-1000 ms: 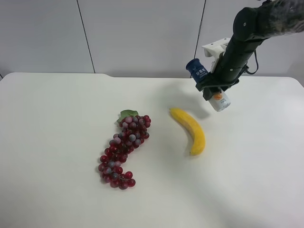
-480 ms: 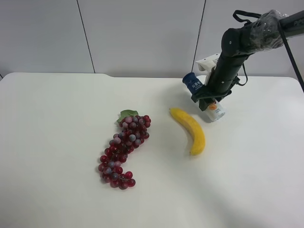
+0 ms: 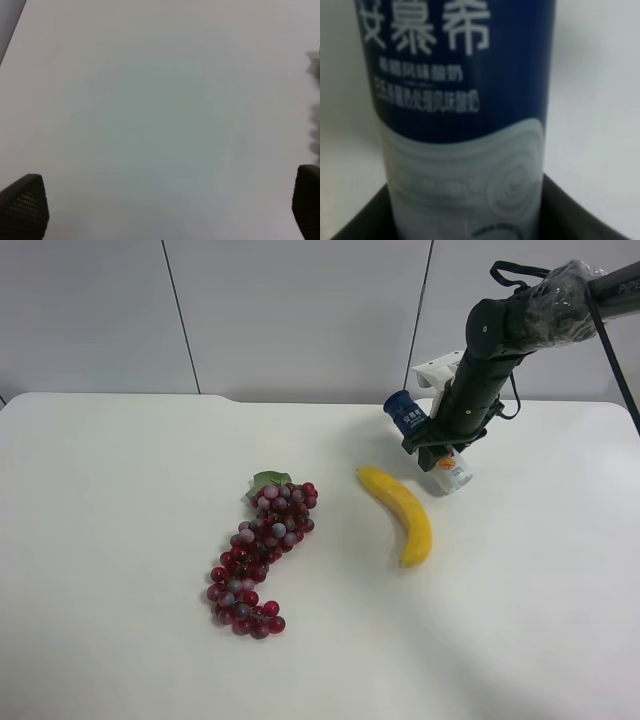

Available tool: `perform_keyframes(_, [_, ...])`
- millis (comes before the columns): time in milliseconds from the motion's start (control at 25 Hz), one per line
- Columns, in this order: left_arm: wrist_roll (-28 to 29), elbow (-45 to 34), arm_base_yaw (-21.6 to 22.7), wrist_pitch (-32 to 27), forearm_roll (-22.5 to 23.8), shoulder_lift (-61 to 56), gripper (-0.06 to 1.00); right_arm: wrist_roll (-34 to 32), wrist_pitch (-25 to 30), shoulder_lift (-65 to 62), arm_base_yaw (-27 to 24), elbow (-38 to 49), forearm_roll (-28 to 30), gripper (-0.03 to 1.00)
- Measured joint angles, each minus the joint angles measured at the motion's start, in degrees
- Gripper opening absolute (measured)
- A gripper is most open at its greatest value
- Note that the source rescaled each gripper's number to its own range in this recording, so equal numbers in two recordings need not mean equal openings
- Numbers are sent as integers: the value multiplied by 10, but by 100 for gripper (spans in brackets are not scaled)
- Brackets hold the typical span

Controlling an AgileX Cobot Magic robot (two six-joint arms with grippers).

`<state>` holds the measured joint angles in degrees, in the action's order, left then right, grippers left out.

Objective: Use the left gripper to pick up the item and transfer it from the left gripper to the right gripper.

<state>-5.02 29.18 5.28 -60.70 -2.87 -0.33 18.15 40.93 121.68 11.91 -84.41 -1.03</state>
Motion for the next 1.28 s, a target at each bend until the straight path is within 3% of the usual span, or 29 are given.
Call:
perform_keyframes(120, [0,0,0,0,0,0,100,0,0,0,0,0,6,0])
perform_keyframes(160, [0,0,0,0,0,0,100,0,0,0,0,0,10,9])
perform_keyframes(280, [0,0,0,0,0,0,100,0,-3,-1,0,-1,10,70])
perform_keyframes(320, [0,0,0,0,0,0,100,0,-3,-1,0,-1,10,82])
perform_keyframes(400, [0,0,0,0,0,0,100,0,-4,-1,0,-1,10,93])
perform_keyframes(560, [0,0,0,0,0,0,100,0,-4,-1,0,-1,10,99])
perform_keyframes(960, [0,0,0,0,0,0,100,0,-3,-4,0,-1,10,100])
perform_keyframes(1280, [0,0,0,0,0,0,100,0,41,-59,0,-2,14,100])
